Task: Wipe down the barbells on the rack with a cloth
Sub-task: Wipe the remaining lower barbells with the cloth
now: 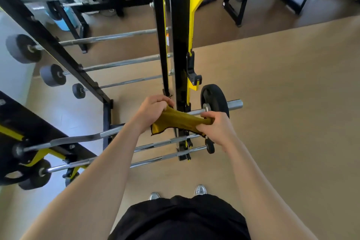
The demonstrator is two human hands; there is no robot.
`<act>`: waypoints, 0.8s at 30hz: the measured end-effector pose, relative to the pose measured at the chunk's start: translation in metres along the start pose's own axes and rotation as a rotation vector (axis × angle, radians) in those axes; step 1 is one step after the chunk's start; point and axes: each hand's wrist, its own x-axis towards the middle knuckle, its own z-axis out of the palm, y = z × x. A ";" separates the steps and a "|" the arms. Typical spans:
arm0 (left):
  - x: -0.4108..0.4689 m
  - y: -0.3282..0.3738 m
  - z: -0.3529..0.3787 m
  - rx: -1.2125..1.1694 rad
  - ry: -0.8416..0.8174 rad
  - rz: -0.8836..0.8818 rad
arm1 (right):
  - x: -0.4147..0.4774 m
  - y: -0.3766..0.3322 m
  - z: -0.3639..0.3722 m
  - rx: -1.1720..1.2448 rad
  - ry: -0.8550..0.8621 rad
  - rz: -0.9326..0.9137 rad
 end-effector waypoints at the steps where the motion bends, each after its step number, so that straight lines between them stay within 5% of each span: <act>1: 0.000 0.001 0.002 0.049 -0.041 0.006 | 0.005 0.004 -0.001 -0.068 0.037 -0.015; 5: 0.003 0.000 0.007 0.301 -0.052 0.037 | 0.023 0.013 -0.010 -0.310 0.077 -0.115; 7: 0.005 0.000 0.009 0.345 0.042 0.029 | 0.030 0.008 -0.021 -0.238 0.068 -0.180; 12: 0.001 0.020 0.008 -0.038 0.240 -0.040 | 0.034 -0.017 -0.047 0.556 -0.126 -0.036; 16: 0.002 0.051 0.007 -0.363 0.237 -0.008 | 0.048 -0.038 -0.051 0.963 -0.051 0.009; 21: 0.039 0.077 0.003 -0.707 0.324 -0.037 | 0.080 -0.071 -0.070 1.038 0.012 -0.164; 24: 0.061 0.078 0.010 -0.328 0.461 -0.072 | 0.107 -0.075 -0.071 0.743 0.106 -0.131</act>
